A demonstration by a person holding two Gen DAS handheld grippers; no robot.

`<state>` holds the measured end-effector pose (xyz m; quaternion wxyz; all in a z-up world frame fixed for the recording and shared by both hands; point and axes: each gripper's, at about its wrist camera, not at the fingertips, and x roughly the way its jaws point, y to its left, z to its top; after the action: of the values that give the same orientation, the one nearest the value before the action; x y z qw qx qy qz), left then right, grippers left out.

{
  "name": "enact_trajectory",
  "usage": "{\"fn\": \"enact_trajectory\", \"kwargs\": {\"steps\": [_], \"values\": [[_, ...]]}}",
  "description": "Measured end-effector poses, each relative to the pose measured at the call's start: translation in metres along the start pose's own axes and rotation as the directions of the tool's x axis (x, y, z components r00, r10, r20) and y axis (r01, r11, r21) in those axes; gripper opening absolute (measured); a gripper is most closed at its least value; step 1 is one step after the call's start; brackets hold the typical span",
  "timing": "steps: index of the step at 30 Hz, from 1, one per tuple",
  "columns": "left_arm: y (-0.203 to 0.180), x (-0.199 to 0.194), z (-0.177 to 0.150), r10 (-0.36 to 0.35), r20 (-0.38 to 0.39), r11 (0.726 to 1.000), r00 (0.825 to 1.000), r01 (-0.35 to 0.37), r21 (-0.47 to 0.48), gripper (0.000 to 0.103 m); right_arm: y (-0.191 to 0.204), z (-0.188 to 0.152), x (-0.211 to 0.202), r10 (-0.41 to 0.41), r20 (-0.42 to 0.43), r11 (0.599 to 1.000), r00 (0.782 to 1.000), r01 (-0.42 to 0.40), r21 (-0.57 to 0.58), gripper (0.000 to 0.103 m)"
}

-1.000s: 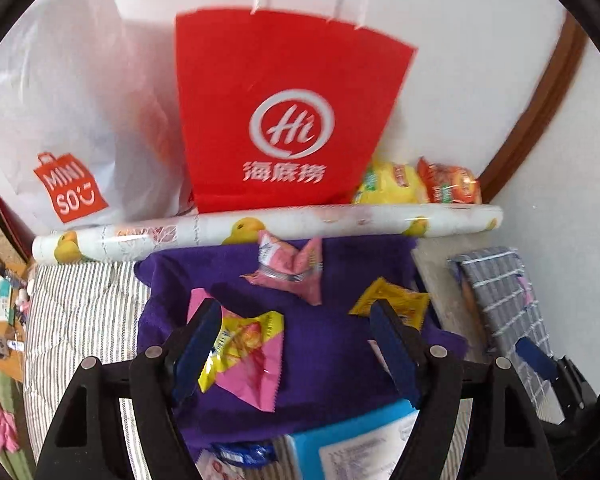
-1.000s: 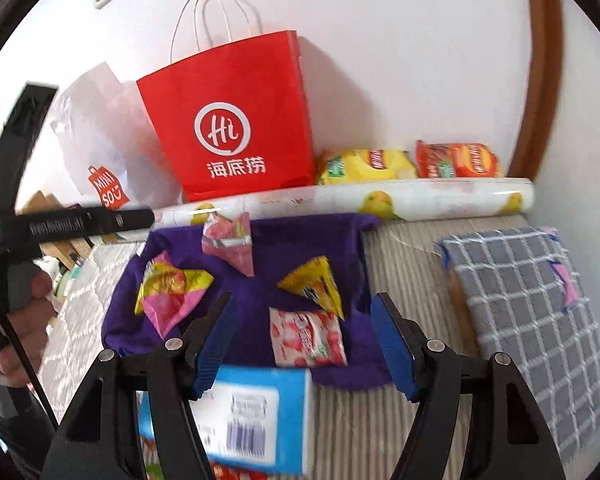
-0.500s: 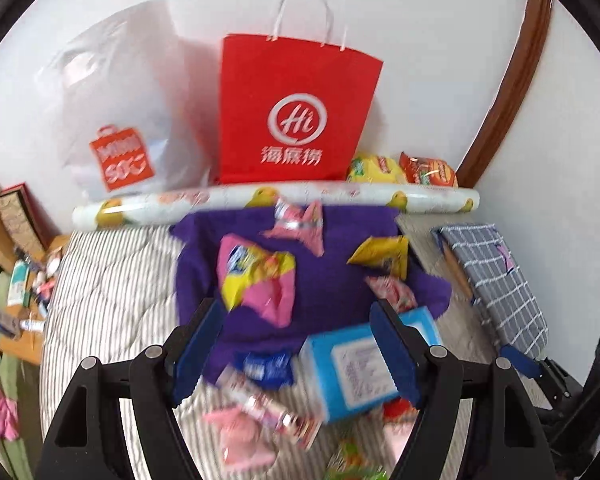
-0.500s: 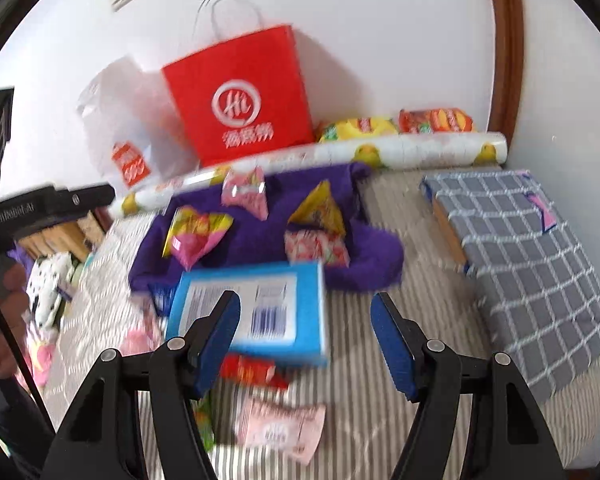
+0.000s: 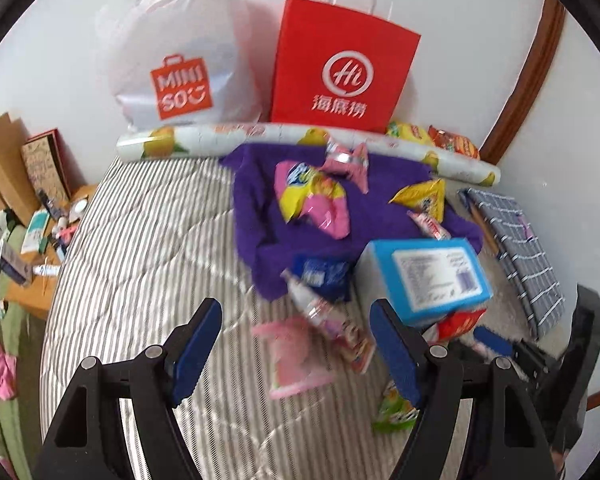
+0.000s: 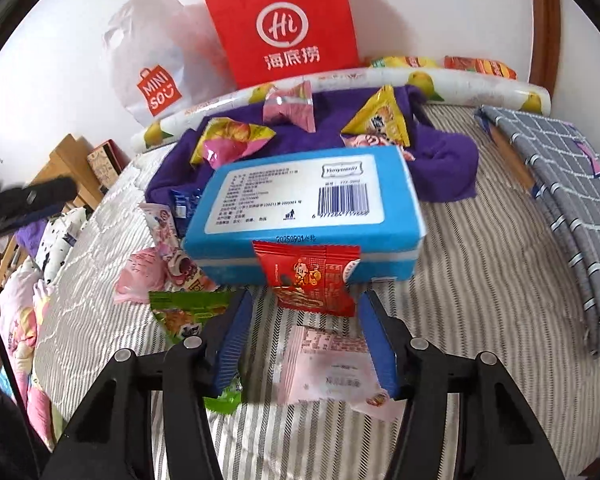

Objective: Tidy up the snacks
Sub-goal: 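Move both tools back down toward the snacks on the bed, then grasp the red candy packet with the right tool while the left tool grasps the pink peach candy bag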

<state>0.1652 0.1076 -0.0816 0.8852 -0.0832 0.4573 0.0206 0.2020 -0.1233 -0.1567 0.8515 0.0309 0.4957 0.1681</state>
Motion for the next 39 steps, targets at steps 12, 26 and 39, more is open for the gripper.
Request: {"fn": "enact_trajectory", "kwargs": {"steps": [12, 26, 39], "values": [[0.025, 0.022, -0.04, -0.031, -0.051, 0.998, 0.998, 0.028, -0.048, 0.075, -0.005, -0.003, 0.028, 0.01, 0.054, 0.995, 0.998, -0.015, 0.1, 0.04], [0.012, 0.072, -0.048, 0.01, -0.098, 0.999, 0.995, -0.013, -0.038, 0.073, -0.069, -0.019, -0.012, -0.063, 0.153, 0.996, 0.986, 0.052, 0.073, 0.04], [-0.005, 0.092, -0.056, 0.126, -0.002, 0.988, 0.992, -0.126, 0.085, 0.065, -0.086, -0.017, 0.0, -0.002, 0.157, 0.999, 0.988, -0.006, 0.051, 0.04]]}}
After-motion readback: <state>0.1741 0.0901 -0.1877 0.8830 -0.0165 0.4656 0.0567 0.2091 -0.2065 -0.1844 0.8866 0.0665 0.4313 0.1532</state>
